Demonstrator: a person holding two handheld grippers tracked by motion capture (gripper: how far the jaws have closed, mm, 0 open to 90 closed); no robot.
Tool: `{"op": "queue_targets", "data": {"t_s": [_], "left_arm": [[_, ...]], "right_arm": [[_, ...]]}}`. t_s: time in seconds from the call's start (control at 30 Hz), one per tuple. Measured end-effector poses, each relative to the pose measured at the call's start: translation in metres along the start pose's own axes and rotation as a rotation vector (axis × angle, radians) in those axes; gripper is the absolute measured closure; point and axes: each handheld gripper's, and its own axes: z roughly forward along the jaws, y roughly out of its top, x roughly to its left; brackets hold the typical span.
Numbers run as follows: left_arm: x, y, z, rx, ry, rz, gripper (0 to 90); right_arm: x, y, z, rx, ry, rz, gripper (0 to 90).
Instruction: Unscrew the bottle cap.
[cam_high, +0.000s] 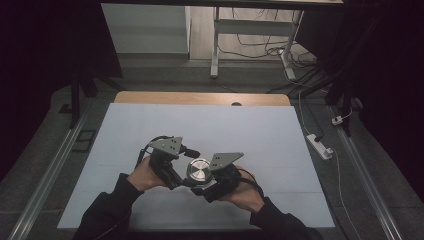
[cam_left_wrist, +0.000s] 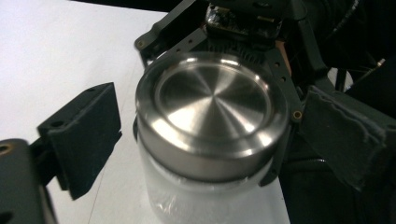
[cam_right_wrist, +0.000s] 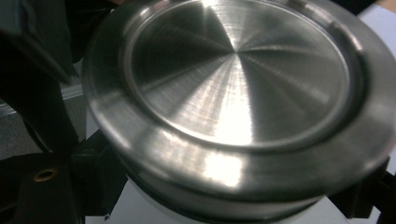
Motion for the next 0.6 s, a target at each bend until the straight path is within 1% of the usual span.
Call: {"op": "queue_targets", "data": {"t_s": [0.1, 0.17, 0.23, 0.27, 0.33, 0.43, 0.5, 0.6], "left_arm": [[-0.001, 0.001, 0.003, 0.003, -0.003, 0.005, 12.0], [-0.003, 0.001, 0.005, 0.016, 0.012, 0.008, 17.4], [-0.004, 0.001, 0.005, 0.016, 0.039, 0.004, 18.4], [-0.004, 0.001, 0.006, 0.015, 0.057, -0.005, 18.5], [-0.007, 0.003, 0.008, 0.015, 0.096, -0.023, 18.6], [-0.011, 0.006, 0.011, 0.016, 0.159, -0.044, 18.7], [-0.015, 0.009, 0.013, 0.017, 0.215, -0.061, 18.7], [-0.023, 0.015, 0.019, 0.024, 0.322, -0.088, 18.7]], "right_arm": [[0.002, 0.0, 0.001, 0.001, 0.005, -0.006, 14.8], [0.002, 0.001, 0.001, 0.002, 0.001, -0.005, 14.8], [0.002, 0.001, 0.001, 0.009, -0.011, -0.008, 14.8], [0.001, 0.001, 0.001, 0.011, -0.02, -0.007, 14.8], [0.0, 0.0, 0.0, 0.012, -0.036, 0.011, 14.8], [-0.002, 0.0, -0.001, 0.006, -0.06, 0.022, 14.8], [-0.004, 0.0, -0.003, 0.007, -0.085, 0.02, 14.8], [-0.006, 0.0, -0.004, -0.003, -0.122, 0.047, 14.8]]}}
